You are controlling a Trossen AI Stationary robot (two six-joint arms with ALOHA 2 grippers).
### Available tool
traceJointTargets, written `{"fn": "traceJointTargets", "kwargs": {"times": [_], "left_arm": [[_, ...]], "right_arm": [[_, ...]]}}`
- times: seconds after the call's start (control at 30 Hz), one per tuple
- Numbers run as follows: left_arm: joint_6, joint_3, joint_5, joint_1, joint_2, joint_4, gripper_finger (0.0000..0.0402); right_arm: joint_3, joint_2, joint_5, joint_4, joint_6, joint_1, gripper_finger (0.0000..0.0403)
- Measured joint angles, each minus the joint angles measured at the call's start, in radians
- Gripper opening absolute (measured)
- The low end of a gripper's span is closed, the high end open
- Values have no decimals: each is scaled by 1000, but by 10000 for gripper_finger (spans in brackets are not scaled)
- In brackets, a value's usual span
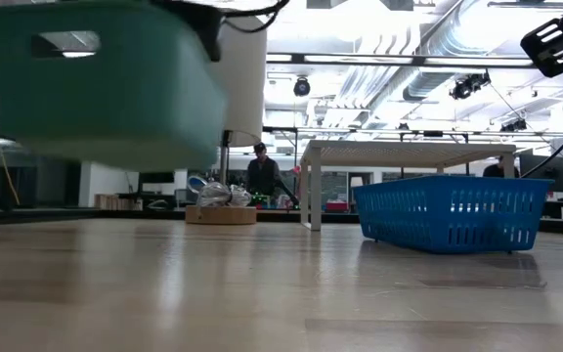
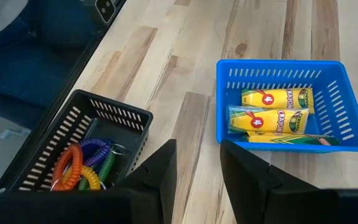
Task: Pick & Place Office Desk Supplies
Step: Put the green bin on the shelf
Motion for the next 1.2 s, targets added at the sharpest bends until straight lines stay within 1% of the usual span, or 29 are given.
{"fn": "traceJointTargets", "kwargs": {"times": [0.13, 0.3, 0.5, 0.63, 0.73, 0.93, 1.1, 1.2], "left_arm": [[14, 65, -9, 53, 0, -39, 1], [14, 107, -4, 122, 0, -59, 1], [14, 111, 5, 184, 0, -51, 1], [62, 112, 12, 225, 5, -8, 1], [91, 137, 25, 258, 30, -4, 1], [135, 266, 56, 316, 145, -7, 1], [157, 423, 56, 343, 251, -73, 1], [157, 494, 57, 354, 282, -113, 1]], "right_arm": [[0, 0, 0, 0, 0, 0, 111], [0, 0, 0, 0, 0, 0, 111], [0, 0, 0, 0, 0, 0, 111], [0, 0, 0, 0, 0, 0, 111], [0, 0, 0, 0, 0, 0, 111], [0, 0, 0, 0, 0, 0, 111], [0, 0, 0, 0, 0, 0, 111], [0, 0, 0, 0, 0, 0, 111]]}}
